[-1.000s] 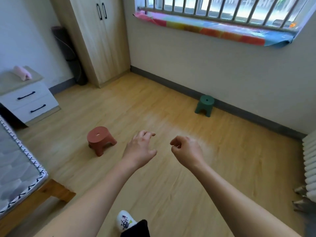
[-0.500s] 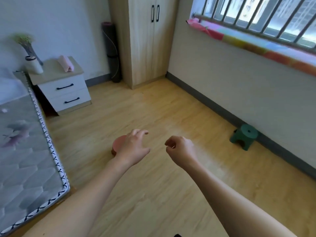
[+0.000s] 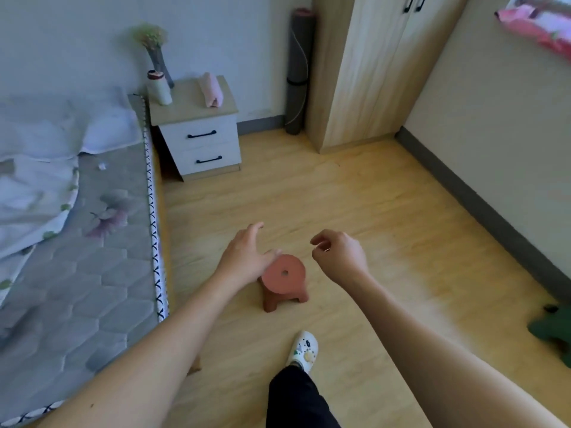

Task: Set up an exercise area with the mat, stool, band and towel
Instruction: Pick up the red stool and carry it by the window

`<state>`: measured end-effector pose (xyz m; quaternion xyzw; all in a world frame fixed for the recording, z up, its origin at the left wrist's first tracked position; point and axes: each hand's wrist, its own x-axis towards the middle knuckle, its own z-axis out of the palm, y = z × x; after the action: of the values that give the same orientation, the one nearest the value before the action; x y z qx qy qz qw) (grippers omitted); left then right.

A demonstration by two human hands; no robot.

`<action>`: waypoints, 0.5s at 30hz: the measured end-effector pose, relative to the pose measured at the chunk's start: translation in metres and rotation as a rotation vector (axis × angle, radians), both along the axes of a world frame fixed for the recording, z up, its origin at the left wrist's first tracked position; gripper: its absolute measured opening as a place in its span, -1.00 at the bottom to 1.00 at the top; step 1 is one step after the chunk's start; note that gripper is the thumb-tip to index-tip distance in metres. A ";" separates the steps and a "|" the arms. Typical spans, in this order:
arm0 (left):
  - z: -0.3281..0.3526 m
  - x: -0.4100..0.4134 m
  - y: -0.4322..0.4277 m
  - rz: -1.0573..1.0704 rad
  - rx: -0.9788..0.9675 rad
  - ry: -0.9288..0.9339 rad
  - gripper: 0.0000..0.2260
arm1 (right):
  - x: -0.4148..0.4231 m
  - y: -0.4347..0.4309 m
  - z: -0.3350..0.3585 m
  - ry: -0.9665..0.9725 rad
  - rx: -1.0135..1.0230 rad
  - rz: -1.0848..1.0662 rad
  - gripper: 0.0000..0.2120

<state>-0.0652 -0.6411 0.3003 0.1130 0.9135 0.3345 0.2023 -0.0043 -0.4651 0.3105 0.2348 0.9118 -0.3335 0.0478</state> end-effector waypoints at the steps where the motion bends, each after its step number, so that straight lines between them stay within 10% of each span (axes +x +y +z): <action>1: -0.011 -0.019 0.005 0.031 0.009 -0.046 -0.32 | -0.022 0.007 -0.010 -0.021 -0.017 0.004 -0.72; 15: -0.262 -0.207 0.061 0.328 0.111 -0.478 -0.31 | -0.229 0.064 -0.253 -0.276 -0.143 -0.048 -0.59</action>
<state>-0.2725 -0.5800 0.0381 -0.1071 0.8264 0.4293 0.3483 -0.2330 -0.4013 0.0576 0.2960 0.8646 -0.3633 0.1811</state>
